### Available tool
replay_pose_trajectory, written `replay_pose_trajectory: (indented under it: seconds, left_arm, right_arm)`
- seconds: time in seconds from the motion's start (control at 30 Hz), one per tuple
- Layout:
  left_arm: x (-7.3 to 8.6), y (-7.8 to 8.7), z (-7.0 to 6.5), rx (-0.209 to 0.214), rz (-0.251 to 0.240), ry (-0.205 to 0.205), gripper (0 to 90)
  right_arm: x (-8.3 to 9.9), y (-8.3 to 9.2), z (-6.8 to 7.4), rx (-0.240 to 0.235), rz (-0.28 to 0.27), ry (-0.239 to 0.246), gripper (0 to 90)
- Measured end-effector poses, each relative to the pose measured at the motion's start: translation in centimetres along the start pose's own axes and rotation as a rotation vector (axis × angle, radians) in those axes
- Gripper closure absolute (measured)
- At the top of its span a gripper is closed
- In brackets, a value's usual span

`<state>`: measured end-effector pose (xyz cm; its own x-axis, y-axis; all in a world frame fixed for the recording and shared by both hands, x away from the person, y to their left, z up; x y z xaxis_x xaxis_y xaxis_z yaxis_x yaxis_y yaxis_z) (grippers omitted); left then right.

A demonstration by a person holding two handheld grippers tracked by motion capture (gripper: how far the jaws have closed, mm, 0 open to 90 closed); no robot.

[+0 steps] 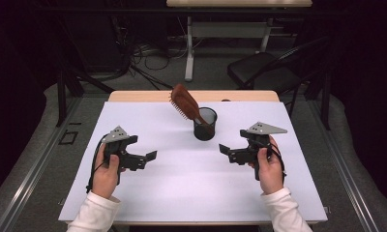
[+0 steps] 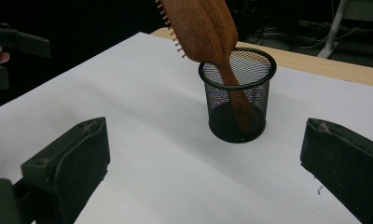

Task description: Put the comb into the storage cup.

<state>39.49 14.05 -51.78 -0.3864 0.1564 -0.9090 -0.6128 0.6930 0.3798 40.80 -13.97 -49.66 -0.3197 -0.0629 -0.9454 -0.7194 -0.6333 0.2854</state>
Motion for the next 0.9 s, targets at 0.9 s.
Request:
replay_pose_trajectory:
  seconds: [0.9]
  left_arm:
    - [2.4, 2.0, 1.0, -0.025, 0.015, 0.011, 0.6]
  right_arm:
    - [4.0, 3.9, -2.1, 0.092, 0.072, 0.047, 1.1]
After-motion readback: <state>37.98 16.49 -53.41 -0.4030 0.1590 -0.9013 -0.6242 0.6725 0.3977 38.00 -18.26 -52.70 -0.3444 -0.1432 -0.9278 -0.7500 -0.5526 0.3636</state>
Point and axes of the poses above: each handheld gripper's, and its own axes: y roughly backward along the jaws, x roughly out of its underside, z roughly to its left, the point moved 10 cm from there along -y, roughly forward along the jaws, and after that the axes turned 8 degrees about -z, right-handed, at the moved point
